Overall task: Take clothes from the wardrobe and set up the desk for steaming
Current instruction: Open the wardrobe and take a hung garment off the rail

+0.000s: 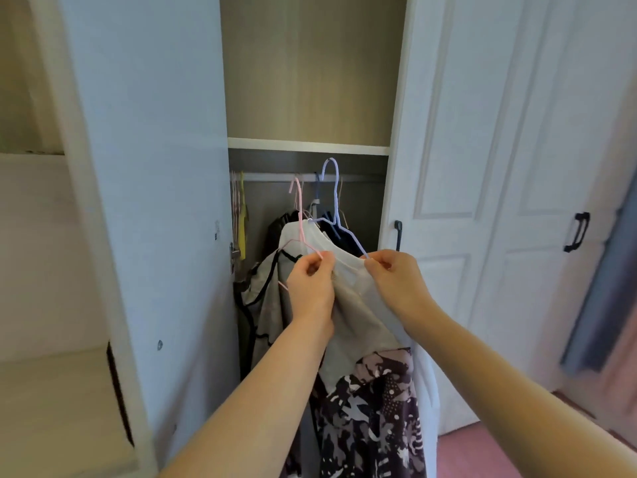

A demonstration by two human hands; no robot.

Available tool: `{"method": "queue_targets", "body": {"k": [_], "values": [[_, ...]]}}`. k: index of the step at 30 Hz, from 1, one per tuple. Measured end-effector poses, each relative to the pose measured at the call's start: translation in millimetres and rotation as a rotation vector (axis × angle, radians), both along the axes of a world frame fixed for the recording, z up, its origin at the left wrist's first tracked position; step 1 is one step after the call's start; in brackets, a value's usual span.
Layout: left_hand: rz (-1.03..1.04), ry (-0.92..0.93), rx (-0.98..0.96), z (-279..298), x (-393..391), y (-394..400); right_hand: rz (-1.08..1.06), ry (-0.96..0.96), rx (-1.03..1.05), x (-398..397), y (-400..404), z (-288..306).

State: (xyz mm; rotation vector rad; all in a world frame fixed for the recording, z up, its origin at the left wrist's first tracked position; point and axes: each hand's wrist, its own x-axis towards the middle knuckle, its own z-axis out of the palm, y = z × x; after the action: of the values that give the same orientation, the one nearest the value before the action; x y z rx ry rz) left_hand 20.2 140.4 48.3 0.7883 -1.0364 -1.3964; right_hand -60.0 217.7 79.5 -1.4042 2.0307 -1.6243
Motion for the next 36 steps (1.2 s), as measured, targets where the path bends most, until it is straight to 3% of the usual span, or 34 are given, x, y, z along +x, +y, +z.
{"method": "queue_targets", "body": {"k": [9, 24, 36], "values": [[-0.253, -0.011, 0.059, -13, 46, 105, -0.041, 0.103, 0.089, 42, 117, -13], [-0.401, -0.11, 0.099, -47, 117, 200, -0.088, -0.054, 0.139, 112, 236, -54], [-0.561, 0.107, 0.216, -80, 196, 278, -0.148, -0.1, 0.155, 198, 320, -100]]}}
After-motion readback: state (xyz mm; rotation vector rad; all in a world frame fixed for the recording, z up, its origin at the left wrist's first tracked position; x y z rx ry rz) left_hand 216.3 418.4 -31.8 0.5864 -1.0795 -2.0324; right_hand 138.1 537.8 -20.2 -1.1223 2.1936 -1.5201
